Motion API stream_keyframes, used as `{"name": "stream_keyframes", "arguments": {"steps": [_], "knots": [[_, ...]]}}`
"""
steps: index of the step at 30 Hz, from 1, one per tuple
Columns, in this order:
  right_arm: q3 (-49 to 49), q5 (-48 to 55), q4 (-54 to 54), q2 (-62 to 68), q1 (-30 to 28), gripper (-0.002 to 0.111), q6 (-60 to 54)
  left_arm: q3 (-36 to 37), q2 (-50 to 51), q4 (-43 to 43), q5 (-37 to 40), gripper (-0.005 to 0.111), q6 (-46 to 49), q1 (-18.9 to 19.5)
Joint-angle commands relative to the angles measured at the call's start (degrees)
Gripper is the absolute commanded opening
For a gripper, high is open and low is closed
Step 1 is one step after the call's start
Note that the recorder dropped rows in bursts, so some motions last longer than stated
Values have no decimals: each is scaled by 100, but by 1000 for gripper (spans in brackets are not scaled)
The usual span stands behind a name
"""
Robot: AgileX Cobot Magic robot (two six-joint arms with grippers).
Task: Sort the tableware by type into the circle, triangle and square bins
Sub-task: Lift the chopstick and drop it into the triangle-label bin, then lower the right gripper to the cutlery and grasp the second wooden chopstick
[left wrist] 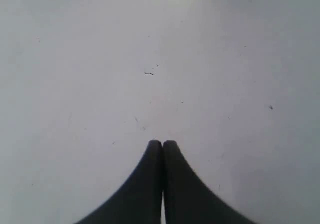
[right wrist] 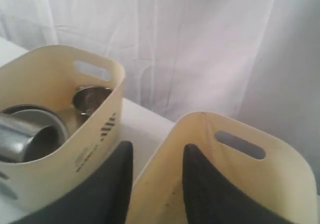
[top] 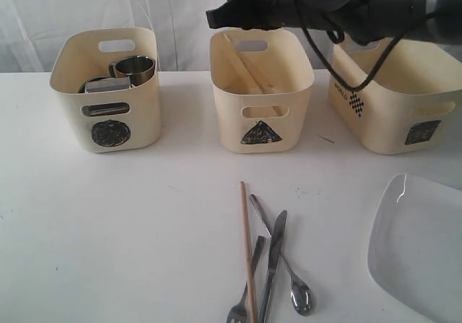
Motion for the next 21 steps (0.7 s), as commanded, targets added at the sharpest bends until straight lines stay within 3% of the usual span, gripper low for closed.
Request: {"name": "stream_keyframes", "arguments": {"steps": [1, 8, 13, 21], "knots": [[-27, 1326, 27, -523, 3, 33, 31, 54, -22, -15, 92, 0, -13, 12], [-27, 3362, 26, -638, 3, 24, 412, 54, -22, -15, 92, 0, -13, 12], [12, 4961, 14, -574, 3, 1, 571, 54, -22, -15, 92, 0, -13, 12], [615, 4624, -789, -574, 479, 0, 1834, 54, -22, -15, 92, 0, -13, 12]]}}
